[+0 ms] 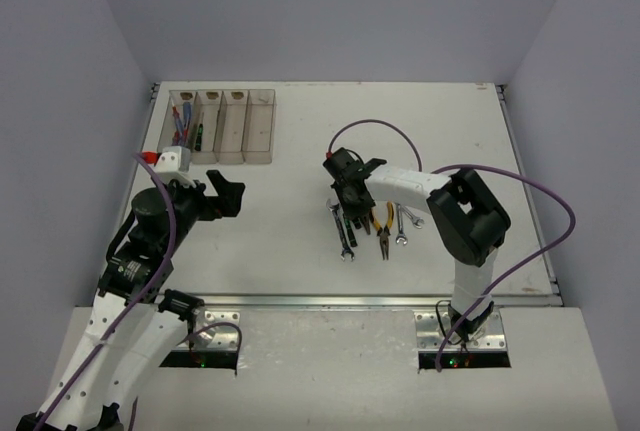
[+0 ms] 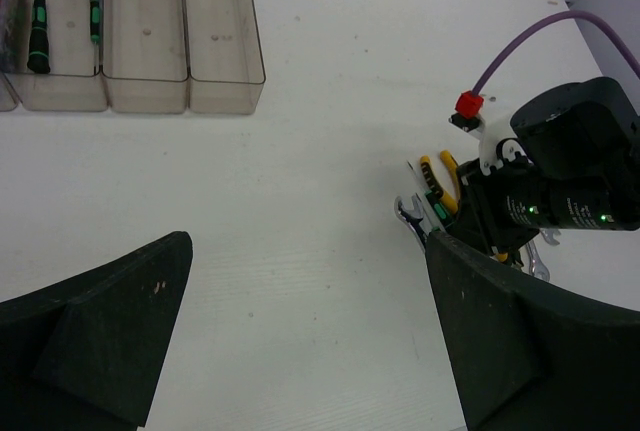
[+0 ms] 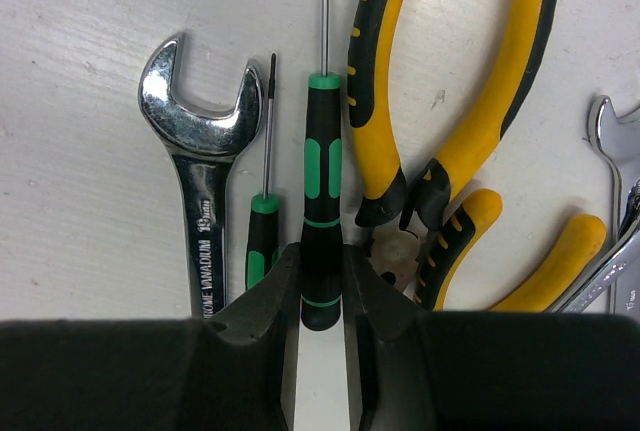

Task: Sort the tools into containers

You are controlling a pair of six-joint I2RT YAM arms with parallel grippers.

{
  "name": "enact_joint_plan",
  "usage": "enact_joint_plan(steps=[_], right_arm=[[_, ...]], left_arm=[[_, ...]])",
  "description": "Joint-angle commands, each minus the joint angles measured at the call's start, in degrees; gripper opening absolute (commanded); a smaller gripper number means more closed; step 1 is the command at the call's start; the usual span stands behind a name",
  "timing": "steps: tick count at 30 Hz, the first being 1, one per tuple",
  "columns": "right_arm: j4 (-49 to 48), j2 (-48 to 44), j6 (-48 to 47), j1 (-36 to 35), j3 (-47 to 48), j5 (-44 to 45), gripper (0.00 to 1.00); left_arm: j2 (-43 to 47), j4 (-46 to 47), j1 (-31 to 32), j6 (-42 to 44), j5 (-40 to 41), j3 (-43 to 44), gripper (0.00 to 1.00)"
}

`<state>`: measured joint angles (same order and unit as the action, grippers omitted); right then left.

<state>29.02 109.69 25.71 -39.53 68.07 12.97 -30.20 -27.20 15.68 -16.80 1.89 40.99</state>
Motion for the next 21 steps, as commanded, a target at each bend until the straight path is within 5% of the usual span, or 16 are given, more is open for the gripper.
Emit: enact_joint_plan(steps=[1,18,21], right_arm=[[1.0,2.6,1.4,0.0,0.5,0.7,0.18],[1.8,4.0,2.6,0.0,-0.1,0.1,0.24],[1.1,2.7,2.8,0.0,-1.3,-0.3,0.18]], left_arm=[[0.1,2.8,0.2,0.6,-0.6,0.8,1.0],[-0.7,2.7,0.2,0.5,-0.5,0.7,1.0],[-0.5,2.7,0.2,0.5,-0.6,0.8,1.0]])
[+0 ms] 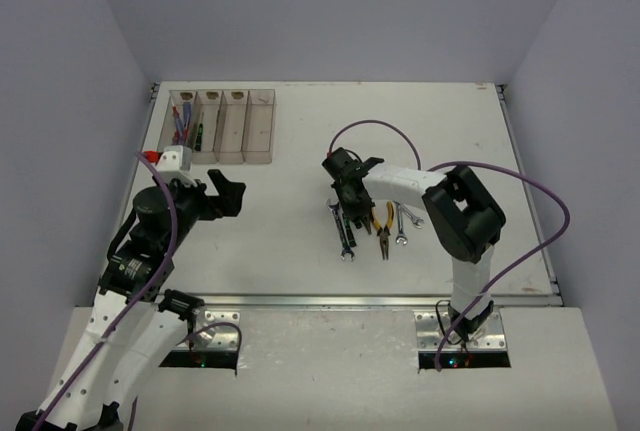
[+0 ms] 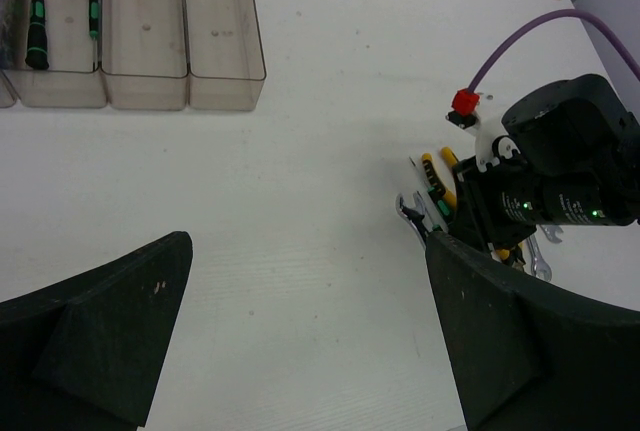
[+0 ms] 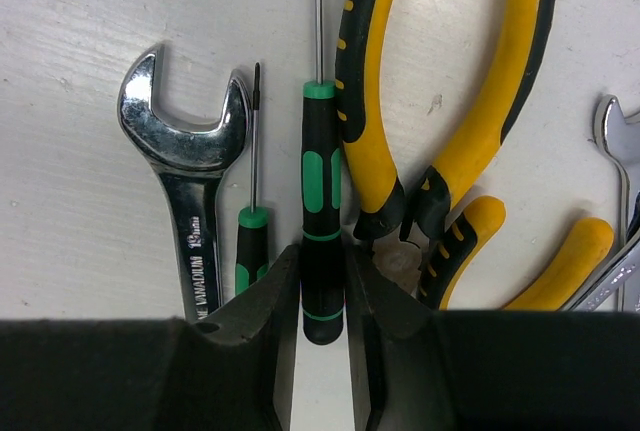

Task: Sort the tools into containers

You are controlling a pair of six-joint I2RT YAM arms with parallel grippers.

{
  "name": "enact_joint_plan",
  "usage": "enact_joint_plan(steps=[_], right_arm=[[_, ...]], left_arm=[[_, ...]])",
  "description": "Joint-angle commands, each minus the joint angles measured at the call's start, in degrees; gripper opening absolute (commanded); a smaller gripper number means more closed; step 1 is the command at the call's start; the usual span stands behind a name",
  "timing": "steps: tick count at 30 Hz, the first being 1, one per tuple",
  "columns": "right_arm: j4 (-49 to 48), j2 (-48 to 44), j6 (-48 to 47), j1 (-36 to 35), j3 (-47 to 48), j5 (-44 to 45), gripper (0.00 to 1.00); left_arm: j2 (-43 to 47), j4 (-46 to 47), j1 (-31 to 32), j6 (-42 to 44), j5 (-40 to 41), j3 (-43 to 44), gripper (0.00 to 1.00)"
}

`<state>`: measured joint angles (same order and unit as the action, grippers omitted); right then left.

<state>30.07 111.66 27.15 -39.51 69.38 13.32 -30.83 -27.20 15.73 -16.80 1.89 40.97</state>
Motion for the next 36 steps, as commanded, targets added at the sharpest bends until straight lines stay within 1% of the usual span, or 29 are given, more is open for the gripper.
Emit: enact_joint_plan(steps=[1,3,4,6,8,9,10,11,12,13,14,15,17,18,19,20,22,24,25,27,29,32,33,34,36], right_arm=[[-0.3,0.0,1.5,-0.1,-3.2,-0.8,0.13],[-0.8,-1.5,1.6,-0.1,-3.8,-0.8,0.02],[-0.7,-2.4,1.7,-0.1,-3.9,-0.6,0.0],[0.1,-7.2,2.0,-0.1,-4.0,0.8,0.0],[1.2,-11.3,2.3,-0.1,-4.4,1.2,0.0],[1.0,-13.7,2.6,-0.1,-4.9,0.9,0.0],[0.1,-19.2,3.1,-0.1,-6.6,-0.3,0.0],[-1.6,-24.1,3.3,-0.1,-9.2,-2.2,0.0],[-3.7,-27.8,3.1,-0.1,-9.5,-4.8,0.0],[-9.4,-34.9,2.3,-0.1,-13.8,-11.3,0.0],[-13.9,-37.6,1.7,-0.1,-17.4,-14.2,0.0],[-15.9,-40.7,1.2,-0.1,-19.2,-18.9,0.0],[-18.9,-46.6,0.2,0.0,-21.5,-29.6,0.0],[-20.9,-49.0,-0.3,0.0,-22.4,-35.4,0.0],[-22.7,-49.8,-0.2,0.0,-22.6,-37.2,0.0],[-24.6,-51.3,0.1,0.0,-23.5,-41.5,0.0],[-29.2,-53.6,2.3,-0.1,-24.7,-47.4,0.0],[-31.9,-55.0,4.1,-0.1,-24.9,-52.7,0.0],[-33.2,-55.0,4.8,-0.2,-24.9,-52.8,0.0],[-36.2,-55.6,6.7,-0.5,-25.1,-57.1,0.0],[-36.7,-55.7,7.2,-0.9,-24.9,-56.9,0.0],[-37.3,-55.2,7.6,-1.3,-24.6,-57.3,0.0],[-38.0,-54.9,7.7,-1.5,-24.6,-57.4,0.0],[-38.5,-54.3,8.0,-1.6,-24.4,-57.4,0.0],[-38.9,-54.1,8.2,-1.6,-23.8,-57.0,0.0]], left_arm=[[0.1,2.8,0.2,0.4,-0.8,0.8,1.0],[-0.1,2.9,0.2,0.4,-1.0,0.8,1.0],[-0.3,2.9,0.2,0.4,-1.2,0.9,1.0],[-1.0,2.9,0.2,-0.4,-3.7,1.9,1.0],[-1.4,3.5,0.2,-4.2,-7.8,2.3,1.0],[-1.4,5.6,0.1,-6.0,-11.2,1.4,1.0],[-1.0,10.8,0.1,-9.6,-16.6,-0.7,1.0],[-0.6,16.3,0.2,-14.8,-23.1,-3.1,1.0],[-0.6,21.0,0.2,-17.7,-23.5,-5.1,1.0],[-1.4,32.6,0.2,-23.8,-29.7,-9.5,1.0],[-2.0,42.3,0.2,-26.6,-34.4,-12.7,1.0],[-3.4,48.4,0.3,-30.5,-37.3,-14.8,1.0],[-6.9,58.7,1.0,-37.4,-40.7,-17.5,1.0],[-8.7,63.9,1.9,-39.4,-40.9,-17.8,1.0],[-9.7,67.0,2.7,-40.2,-40.9,-17.9,1.0],[-10.5,68.9,3.6,-40.4,-40.3,-17.7,1.0],[-12.4,71.9,6.6,-39.5,-39.9,-16.7,1.0],[-13.2,72.2,8.4,-38.1,-39.8,-15.0,1.0],[-13.5,72.3,9.2,-37.6,-39.5,-14.6,1.0],[-14.9,71.6,11.3,-36.2,-38.5,-13.6,0.95],[-16.9,69.6,12.7,-35.4,-37.7,-13.0,0.88],[-18.0,69.0,13.8,-34.5,-35.9,-12.6,0.79],[-18.5,69.0,14.7,-34.1,-34.9,-12.1,0.71],[-19.3,68.4,15.8,-33.8,-34.6,-11.6,0.67],[-20.3,67.7,16.8,-33.0,-34.5,-10.2,0.52]])
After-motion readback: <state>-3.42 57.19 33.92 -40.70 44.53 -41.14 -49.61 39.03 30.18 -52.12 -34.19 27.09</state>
